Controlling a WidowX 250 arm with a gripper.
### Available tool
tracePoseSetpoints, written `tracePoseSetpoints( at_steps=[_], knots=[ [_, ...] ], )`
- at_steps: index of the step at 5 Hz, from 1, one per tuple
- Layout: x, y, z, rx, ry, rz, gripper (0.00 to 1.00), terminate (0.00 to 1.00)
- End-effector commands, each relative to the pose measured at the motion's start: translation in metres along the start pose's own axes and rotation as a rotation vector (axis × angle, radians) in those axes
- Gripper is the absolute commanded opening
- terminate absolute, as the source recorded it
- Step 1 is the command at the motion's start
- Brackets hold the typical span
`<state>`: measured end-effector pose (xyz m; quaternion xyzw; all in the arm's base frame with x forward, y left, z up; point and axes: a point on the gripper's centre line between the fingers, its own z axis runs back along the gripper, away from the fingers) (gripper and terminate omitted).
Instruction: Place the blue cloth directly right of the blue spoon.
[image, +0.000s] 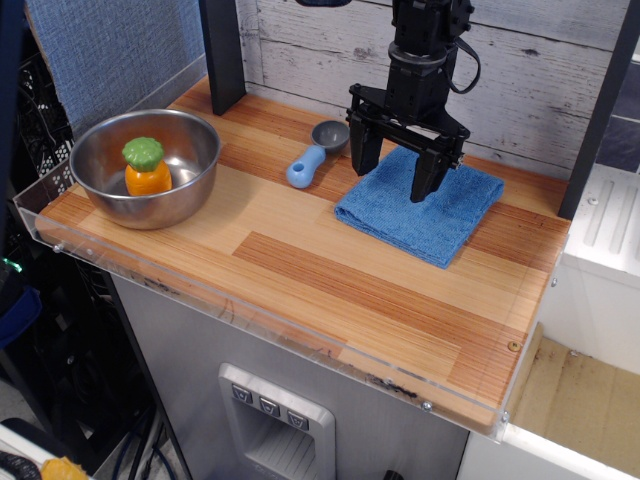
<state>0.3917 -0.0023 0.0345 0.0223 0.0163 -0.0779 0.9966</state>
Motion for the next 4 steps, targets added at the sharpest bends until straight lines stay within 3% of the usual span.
tracePoseSetpoints(
  at_steps=[1,4],
  knots=[
    [-0.0086,-0.001,0.0383,-0.002,-0.09,0.005,1.0,0.0],
    [-0.0152,-0.0035,0.0441,0.003,-0.074,0.015,1.0,0.0]
  ],
)
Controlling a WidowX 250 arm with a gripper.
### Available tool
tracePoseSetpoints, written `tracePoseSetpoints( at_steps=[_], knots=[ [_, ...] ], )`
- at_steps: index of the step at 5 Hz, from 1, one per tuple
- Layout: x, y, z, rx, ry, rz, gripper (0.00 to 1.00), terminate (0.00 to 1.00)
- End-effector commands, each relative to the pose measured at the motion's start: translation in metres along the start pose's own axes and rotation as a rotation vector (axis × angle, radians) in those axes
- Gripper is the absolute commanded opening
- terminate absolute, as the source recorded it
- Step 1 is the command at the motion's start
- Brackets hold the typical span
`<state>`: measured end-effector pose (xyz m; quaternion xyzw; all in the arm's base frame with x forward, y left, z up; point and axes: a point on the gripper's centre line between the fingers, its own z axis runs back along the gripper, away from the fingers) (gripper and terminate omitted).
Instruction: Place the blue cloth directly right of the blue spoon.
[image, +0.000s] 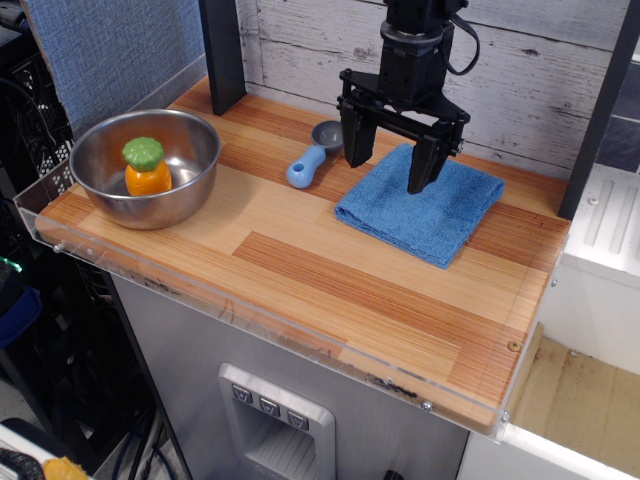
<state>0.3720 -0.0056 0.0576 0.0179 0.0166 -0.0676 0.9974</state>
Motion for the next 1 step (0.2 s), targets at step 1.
tracePoseSetpoints(
  at_steps=[1],
  knots=[
    [0.0046,0.0016,0.0214,0.011,-0.075,-0.006,1.0,1.0]
  ],
)
